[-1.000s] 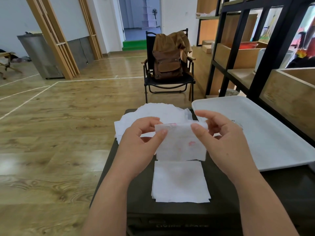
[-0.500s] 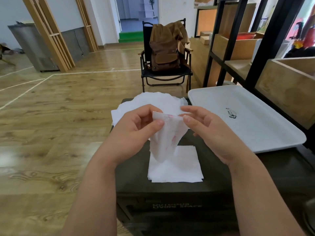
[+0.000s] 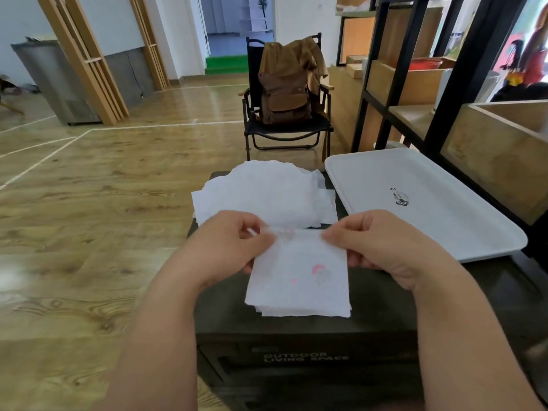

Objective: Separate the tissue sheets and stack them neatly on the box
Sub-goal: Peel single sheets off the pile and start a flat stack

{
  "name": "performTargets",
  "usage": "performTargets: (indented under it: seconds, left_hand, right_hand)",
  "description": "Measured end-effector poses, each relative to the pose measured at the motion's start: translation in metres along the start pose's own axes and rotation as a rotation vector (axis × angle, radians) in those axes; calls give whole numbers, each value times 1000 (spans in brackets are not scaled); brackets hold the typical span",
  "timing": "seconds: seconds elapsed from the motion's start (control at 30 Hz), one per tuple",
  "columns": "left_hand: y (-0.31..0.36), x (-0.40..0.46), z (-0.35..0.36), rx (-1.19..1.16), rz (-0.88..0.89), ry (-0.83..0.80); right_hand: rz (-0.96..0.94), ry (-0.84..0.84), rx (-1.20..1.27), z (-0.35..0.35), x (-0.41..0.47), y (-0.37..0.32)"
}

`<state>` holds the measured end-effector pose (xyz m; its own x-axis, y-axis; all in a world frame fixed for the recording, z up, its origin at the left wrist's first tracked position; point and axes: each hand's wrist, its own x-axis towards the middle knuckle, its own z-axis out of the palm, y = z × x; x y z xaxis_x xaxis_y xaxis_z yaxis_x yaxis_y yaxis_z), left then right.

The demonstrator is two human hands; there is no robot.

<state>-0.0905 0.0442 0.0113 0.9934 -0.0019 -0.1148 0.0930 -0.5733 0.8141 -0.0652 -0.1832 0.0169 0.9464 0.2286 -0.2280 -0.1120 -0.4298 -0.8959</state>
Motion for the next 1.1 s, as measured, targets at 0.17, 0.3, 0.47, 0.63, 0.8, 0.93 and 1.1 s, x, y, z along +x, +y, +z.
performTargets:
  seconds: [0.17,0.3,0.47,0.63,0.8,0.93,1.1]
  left_hand:
    - [-13,15,18,227,-233,-36]
    - [-11,18,23,313,-266,62]
    - [-7,20,25,526,-178,249]
    - [-8,42,38,519,276,375]
    - [-20,58,46,637,320,309]
    - [-22,59,47,582,376,417]
    - [-19,56,44,556,402,509]
  right_hand:
    - [96,142,-385,22,19,10]
    - [90,210,-546,35,30,17]
    - [28,272,-563,37,32,24]
    - [-73,372,-470,36,32,21]
    - [-94,360,-388,36,30,21]
    - [-108,362,-375,33,32,22]
    - [-140,378,-358,33,32,23]
